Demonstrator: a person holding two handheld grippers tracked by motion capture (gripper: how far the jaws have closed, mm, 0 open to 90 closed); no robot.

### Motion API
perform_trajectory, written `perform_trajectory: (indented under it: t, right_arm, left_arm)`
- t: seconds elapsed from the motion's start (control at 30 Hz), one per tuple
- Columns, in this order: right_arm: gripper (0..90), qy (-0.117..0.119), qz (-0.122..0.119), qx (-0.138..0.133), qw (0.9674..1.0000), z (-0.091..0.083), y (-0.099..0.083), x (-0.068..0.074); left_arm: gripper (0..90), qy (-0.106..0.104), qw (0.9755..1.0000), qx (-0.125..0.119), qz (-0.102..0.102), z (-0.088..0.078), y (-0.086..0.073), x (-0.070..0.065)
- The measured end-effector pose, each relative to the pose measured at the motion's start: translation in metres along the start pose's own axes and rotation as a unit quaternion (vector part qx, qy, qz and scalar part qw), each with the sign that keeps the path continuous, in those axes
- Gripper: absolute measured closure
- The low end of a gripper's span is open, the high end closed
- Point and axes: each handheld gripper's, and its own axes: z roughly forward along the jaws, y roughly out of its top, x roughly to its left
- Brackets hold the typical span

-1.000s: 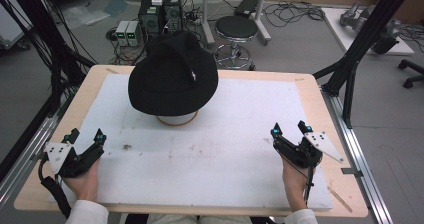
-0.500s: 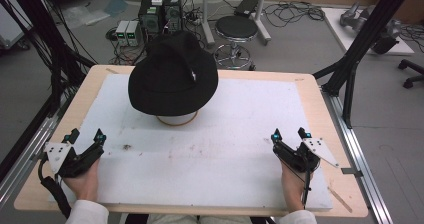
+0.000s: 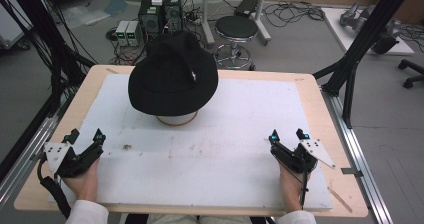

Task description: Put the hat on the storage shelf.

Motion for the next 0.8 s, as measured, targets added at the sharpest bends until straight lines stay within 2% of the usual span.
perform_trajectory:
  t: [0.57, 0.8]
  right_arm:
    - [13.5, -0.003, -0.004, 0.004, 1.0000, 0.0011, -0.0022, -0.0011]
    - [13.5, -0.003, 0.001, 0.011, 0.9999, 0.0012, -0.0031, -0.0013]
  left_arm:
    - [25.9, -0.002, 1.0000, 0.002, -0.002, 0.0014, -0.0005, 0.0009]
    - [25.9, -0.004, 1.0000, 0.004, -0.004, 0.0020, -0.0008, 0.0004]
